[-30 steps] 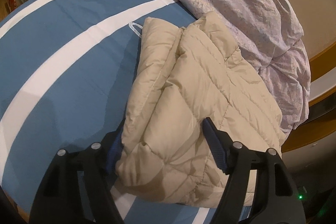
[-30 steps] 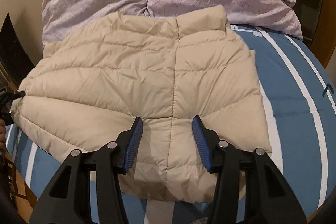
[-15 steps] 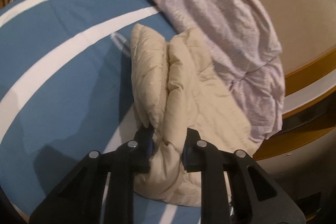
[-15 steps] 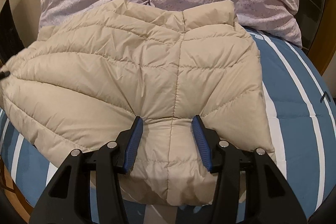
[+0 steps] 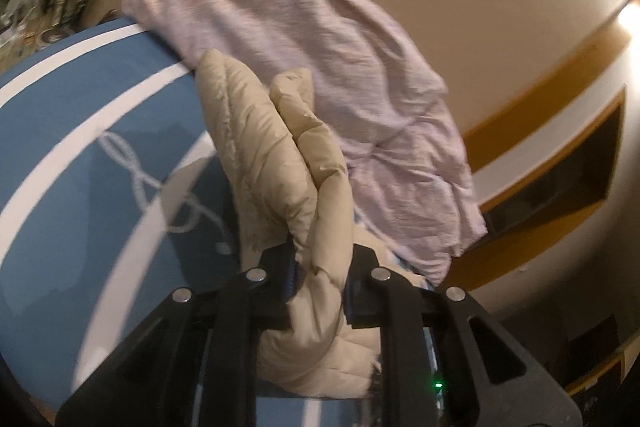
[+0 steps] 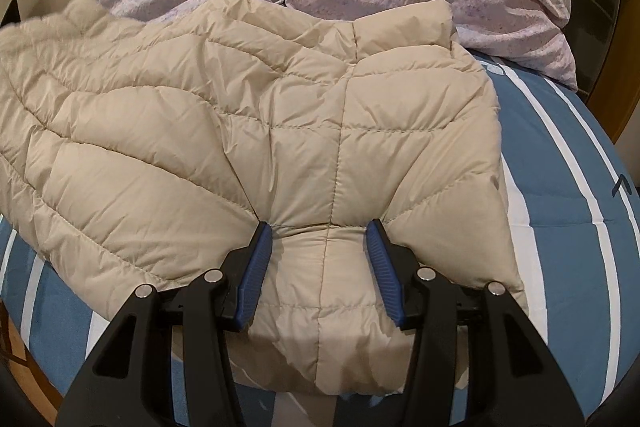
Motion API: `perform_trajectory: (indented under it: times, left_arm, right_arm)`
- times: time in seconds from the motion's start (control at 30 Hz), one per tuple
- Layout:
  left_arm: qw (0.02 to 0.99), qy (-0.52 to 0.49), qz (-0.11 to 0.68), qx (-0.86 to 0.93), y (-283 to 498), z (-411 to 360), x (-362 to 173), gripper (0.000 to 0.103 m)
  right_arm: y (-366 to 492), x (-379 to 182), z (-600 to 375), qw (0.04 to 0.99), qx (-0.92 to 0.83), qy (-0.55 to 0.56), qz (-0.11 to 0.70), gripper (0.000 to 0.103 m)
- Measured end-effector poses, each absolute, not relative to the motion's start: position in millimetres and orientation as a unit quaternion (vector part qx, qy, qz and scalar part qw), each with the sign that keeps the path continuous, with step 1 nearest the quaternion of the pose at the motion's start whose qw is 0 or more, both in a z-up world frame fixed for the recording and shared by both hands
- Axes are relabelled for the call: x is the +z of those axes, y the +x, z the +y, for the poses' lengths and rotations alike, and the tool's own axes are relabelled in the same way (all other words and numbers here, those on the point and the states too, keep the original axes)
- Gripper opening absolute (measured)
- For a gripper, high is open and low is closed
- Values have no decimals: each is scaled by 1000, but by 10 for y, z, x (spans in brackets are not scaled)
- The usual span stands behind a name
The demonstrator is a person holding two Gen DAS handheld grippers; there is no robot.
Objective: Fold large clothes
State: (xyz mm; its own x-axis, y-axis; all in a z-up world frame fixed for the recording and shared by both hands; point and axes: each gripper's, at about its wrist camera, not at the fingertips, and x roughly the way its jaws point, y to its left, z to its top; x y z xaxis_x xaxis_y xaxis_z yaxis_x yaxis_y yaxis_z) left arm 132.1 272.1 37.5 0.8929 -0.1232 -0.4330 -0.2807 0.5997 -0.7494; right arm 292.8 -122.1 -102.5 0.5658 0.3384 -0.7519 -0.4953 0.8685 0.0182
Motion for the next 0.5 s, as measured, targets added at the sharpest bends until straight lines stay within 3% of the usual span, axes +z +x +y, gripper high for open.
perform_trajectory:
  times: [0.5]
  left_arm:
    - [872,-414,237,-108,1954,1451,874,17]
  right_arm:
    - [2916,-1035,-1201,879,240,-91,402,52]
